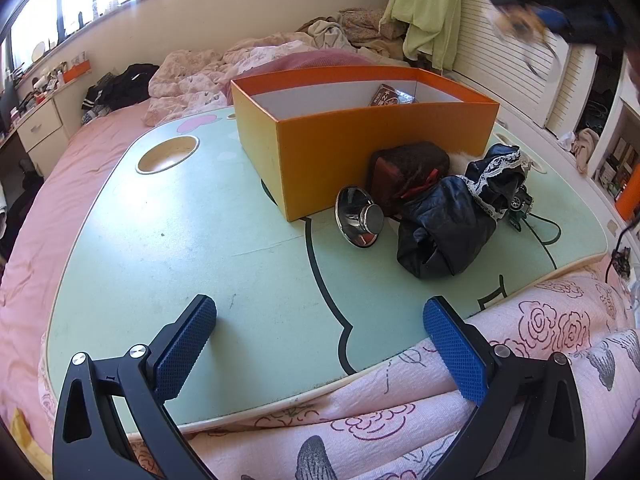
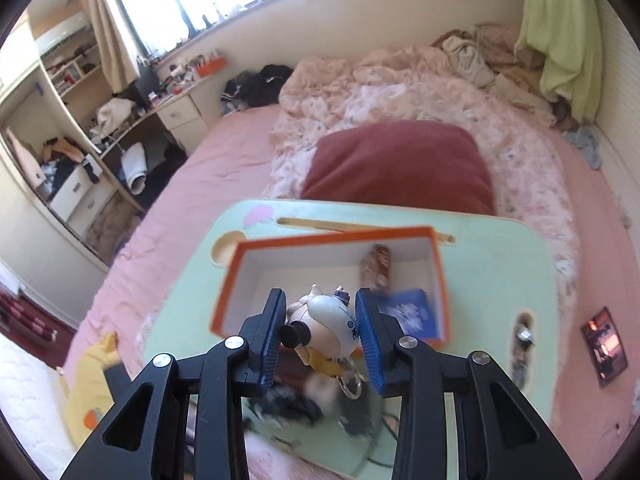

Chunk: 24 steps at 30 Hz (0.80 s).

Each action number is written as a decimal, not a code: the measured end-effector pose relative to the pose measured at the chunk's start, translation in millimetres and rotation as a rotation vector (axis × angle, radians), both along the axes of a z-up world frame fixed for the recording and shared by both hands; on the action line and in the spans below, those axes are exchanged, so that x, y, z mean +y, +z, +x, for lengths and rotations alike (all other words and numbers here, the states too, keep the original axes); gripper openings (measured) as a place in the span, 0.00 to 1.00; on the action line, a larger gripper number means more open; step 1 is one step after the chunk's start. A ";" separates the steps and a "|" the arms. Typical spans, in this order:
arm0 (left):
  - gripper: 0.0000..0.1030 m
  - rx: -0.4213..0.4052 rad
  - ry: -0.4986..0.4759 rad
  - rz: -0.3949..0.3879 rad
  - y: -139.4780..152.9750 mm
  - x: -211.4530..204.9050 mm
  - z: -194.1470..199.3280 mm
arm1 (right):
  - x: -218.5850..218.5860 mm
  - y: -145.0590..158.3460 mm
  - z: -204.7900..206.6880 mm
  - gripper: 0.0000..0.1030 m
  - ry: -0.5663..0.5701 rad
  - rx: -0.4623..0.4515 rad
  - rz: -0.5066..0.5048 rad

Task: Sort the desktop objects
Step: 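Lift the figurine out, lower it onto the desk, open the right gripper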

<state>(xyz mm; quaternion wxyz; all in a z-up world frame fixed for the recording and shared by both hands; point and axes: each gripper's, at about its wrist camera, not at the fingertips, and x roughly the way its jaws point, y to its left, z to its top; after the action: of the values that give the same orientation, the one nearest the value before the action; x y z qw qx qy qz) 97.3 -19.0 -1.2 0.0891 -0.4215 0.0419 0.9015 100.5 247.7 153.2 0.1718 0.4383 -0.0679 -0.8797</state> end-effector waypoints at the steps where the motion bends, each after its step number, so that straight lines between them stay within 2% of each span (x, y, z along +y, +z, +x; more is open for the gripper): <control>1: 1.00 0.000 0.000 0.000 -0.3 0.0 -0.3 | 2.0 -14.3 7.0 0.31 -0.009 -0.008 0.020; 5: 1.00 -0.002 -0.001 -0.003 2.9 1.1 -1.1 | 8.6 -71.1 2.0 0.20 -0.031 -0.101 0.012; 9: 1.00 -0.001 -0.002 -0.003 5.0 1.7 -0.3 | 0.9 -102.3 -8.8 0.20 -0.032 -0.140 -0.011; 13: 1.00 -0.001 -0.001 -0.002 3.9 0.9 -1.7 | 11.1 -91.3 -4.4 0.21 -0.052 -0.076 -0.044; 16: 1.00 -0.001 -0.001 -0.002 3.8 0.8 -1.6 | 40.9 -79.4 12.1 0.33 -0.102 -0.026 -0.072; 20: 1.00 -0.001 -0.001 -0.002 3.7 0.6 -1.5 | 83.0 -65.8 50.2 0.33 -0.143 0.016 -0.037; 24: 1.00 -0.001 -0.001 -0.002 4.5 0.8 -1.1 | 117.5 -81.9 92.7 0.34 -0.192 0.014 -0.015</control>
<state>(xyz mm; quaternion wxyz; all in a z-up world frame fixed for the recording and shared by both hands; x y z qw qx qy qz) 96.2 -18.2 3.3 0.0892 -0.4222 0.0430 0.9011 193.2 365.1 71.2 0.0903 0.4221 -0.1150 -0.8947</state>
